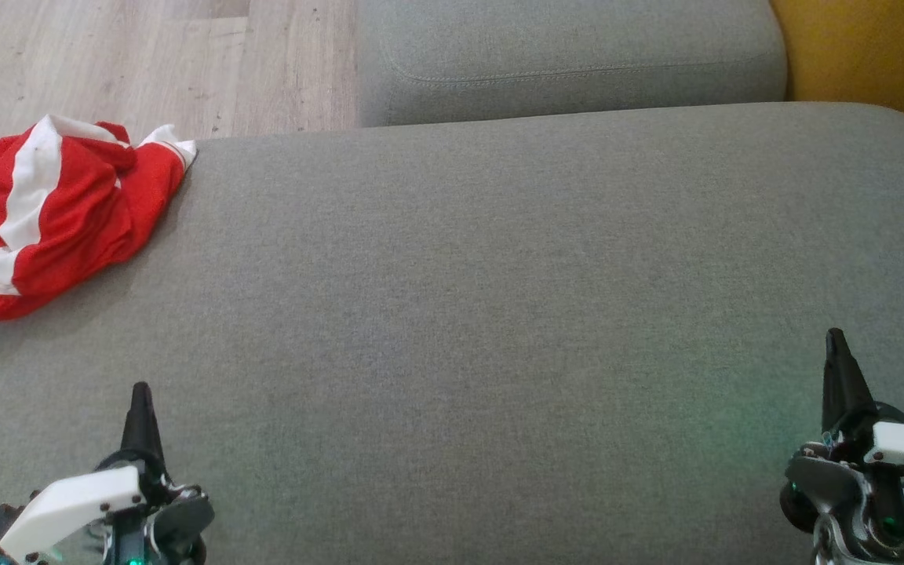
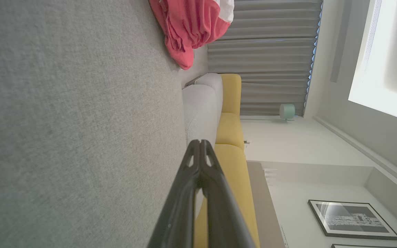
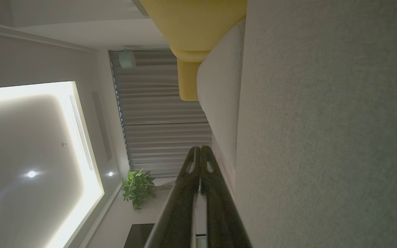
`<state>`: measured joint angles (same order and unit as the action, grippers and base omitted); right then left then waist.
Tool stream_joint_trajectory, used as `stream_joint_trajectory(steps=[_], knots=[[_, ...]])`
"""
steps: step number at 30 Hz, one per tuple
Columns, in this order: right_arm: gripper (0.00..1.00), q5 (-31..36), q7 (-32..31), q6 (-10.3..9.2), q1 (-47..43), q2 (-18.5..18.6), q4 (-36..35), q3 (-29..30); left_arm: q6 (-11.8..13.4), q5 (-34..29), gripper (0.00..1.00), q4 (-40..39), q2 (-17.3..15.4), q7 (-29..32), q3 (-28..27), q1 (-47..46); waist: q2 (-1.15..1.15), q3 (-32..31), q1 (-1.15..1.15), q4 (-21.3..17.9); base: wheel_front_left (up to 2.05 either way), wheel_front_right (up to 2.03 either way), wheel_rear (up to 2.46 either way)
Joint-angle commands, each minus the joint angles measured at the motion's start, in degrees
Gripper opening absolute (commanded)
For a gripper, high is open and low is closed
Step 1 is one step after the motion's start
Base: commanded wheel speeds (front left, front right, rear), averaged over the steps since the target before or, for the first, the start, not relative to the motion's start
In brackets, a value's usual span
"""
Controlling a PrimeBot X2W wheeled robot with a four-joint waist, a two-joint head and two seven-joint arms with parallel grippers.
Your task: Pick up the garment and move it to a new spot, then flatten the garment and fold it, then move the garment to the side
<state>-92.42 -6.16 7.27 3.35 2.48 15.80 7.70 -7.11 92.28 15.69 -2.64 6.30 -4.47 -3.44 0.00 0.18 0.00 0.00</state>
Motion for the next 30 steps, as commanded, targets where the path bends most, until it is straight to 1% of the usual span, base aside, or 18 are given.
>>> stream_joint_trajectory(steps=[1, 30], knots=[[0.00, 0.2, -0.3, 0.22, 2.8, 0.4, -1.8, -1.2, -0.4, -0.1, 0.00, -1.7, -0.2, 0.2, -2.0, -2.7, 0.00, 0.0, 0.00, 0.0, 0.00, 0.00, 0.00], [0.00, 0.2, -0.3, 0.22, 2.8, 0.4, -1.8, -1.2, -0.4, -0.1, 0.00, -1.7, -0.2, 0.2, -2.0, -2.7, 0.00, 0.0, 0.00, 0.0, 0.00, 0.00, 0.00]])
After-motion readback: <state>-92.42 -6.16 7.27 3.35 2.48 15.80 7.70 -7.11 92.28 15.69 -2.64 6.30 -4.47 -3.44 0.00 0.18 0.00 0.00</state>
